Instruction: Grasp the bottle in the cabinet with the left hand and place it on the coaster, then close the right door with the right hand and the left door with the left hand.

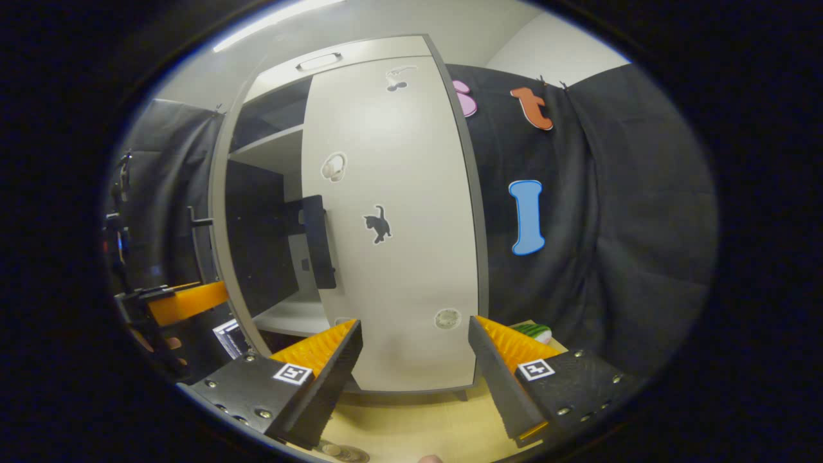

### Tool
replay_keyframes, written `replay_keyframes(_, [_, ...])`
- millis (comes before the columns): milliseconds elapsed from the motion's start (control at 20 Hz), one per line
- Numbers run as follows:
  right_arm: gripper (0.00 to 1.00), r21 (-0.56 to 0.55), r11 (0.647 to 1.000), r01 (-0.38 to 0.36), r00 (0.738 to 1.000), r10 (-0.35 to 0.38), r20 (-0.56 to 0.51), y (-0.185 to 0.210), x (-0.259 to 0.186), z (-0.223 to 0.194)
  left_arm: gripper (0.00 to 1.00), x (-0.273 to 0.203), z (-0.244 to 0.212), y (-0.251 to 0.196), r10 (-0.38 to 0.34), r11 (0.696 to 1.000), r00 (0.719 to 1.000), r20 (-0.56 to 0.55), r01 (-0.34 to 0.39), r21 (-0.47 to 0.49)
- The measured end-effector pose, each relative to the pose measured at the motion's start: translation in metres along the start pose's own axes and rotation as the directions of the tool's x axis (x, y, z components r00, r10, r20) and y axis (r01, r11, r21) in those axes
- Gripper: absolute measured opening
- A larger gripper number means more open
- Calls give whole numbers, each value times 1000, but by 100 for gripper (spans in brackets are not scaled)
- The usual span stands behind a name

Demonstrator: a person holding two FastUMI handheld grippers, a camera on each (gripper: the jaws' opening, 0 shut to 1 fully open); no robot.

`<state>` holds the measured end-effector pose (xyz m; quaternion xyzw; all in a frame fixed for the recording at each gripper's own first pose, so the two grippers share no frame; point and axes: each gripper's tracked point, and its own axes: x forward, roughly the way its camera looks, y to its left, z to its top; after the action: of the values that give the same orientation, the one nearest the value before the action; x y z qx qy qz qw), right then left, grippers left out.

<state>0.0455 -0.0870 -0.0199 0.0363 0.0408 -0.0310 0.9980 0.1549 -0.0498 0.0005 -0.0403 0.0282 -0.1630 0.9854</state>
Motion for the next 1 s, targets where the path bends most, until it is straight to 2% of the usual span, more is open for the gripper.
replay_keyframes(200, [100, -5, 1000, -11, 1000, 11, -16, -2, 1, -4, 98, 20, -1, -7, 18, 999, 1000, 12, -19, 47])
replay_keyframes(400, [100, 1, 1000, -24, 999, 24, -31, 1, -1, -9, 98, 39, -6, -12, 21, 1000, 1000, -3, -21, 8])
replay_keyframes(650, [100, 6, 998, -60, 997, 60, -40, 14, -7, -13, 98, 48, -7, -14, 47, 998, 999, -1, -47, 40])
replay_keyframes(850, [100, 21, 998, -62, 997, 63, -52, 13, -11, -17, 98, 50, -13, -15, 69, 998, 997, -24, -69, 11])
replay_keyframes(1000, [100, 40, 997, -63, 996, 66, -59, 12, -14, -18, 98, 54, -14, -15, 105, 993, 994, -23, -103, 50])
